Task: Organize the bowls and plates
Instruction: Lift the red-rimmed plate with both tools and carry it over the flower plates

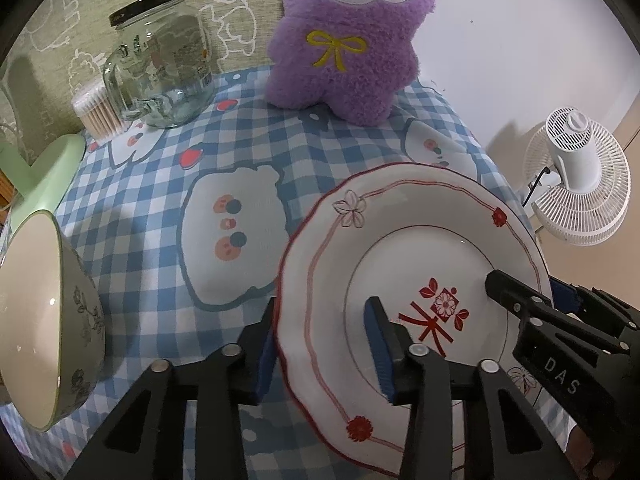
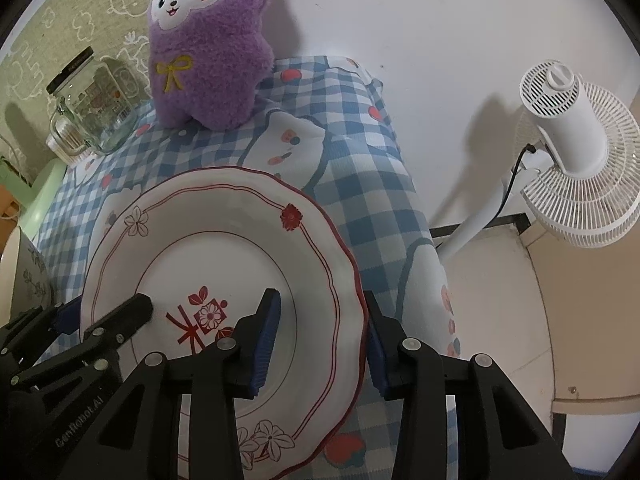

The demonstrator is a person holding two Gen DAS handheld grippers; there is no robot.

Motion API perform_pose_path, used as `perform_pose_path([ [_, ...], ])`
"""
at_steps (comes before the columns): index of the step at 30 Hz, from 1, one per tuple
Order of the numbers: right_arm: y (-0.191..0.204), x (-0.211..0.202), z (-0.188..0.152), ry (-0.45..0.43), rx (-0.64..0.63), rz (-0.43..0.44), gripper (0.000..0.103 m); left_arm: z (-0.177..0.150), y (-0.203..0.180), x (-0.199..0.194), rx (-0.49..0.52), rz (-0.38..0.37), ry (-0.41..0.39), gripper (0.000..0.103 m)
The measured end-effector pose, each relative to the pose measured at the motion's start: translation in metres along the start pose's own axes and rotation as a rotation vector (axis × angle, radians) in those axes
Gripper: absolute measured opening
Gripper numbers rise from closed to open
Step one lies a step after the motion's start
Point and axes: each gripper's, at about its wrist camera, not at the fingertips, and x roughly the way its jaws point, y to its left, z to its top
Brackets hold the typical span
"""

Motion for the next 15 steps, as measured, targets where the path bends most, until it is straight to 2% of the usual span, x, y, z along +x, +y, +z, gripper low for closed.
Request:
perform_pose_path([
  [15,-0.002,-0.008,-0.013,0.012,0.008,0.013,0.039,-0.012,-0.003,-0.011,0.046,0.012,0.01,0.035],
])
